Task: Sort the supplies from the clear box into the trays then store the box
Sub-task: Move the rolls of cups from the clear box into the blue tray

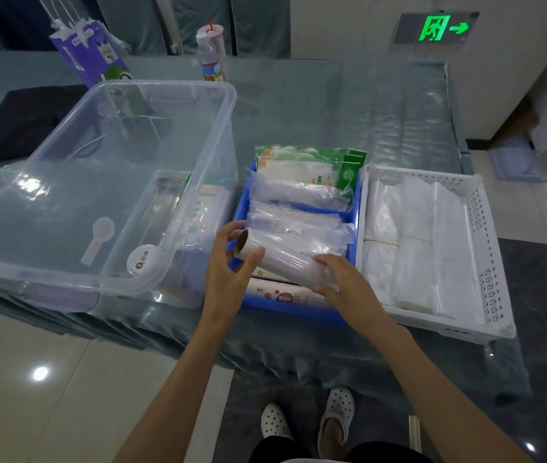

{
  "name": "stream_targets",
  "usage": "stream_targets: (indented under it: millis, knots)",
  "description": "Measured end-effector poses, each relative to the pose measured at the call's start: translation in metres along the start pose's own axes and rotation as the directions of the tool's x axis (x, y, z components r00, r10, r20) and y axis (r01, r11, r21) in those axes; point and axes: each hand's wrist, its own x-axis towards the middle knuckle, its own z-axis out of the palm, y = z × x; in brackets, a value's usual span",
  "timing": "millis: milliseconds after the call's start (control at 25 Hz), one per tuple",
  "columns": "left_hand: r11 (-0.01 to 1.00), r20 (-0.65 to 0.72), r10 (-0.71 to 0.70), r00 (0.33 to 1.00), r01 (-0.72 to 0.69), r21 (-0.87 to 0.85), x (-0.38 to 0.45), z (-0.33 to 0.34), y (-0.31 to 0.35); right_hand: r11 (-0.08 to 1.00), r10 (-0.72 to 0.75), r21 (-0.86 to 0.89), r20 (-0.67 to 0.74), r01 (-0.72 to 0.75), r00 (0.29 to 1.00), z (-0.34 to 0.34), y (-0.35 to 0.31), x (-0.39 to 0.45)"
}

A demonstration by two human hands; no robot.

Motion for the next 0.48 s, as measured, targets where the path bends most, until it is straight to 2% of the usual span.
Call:
stream_targets:
  millis: [160, 360, 480]
  knots:
    - [0.973, 0.060, -0.142, 0.988, 0.129, 0.189, 0.004, -0.009, -0.026, 0.994, 0.037, -0.108, 0.019, -0.035, 0.999, 0.007, 0.014, 0.000]
    - [0.931, 0.136, -0.120, 0.983, 0.064, 0.359, 0.005, -0.016, -0.043, 0.989, 0.075, -0.127, -0.017, -0.077, 0.997, 0.010, 0.026, 0.002]
    - [0.921, 0.149, -0.138, 0.979, 0.072, 0.383, 0.009, -0.015, -0.053, 0.988, 0.091, -0.120, -0.051, -0.096, 0.995, 0.013, 0.026, 0.000]
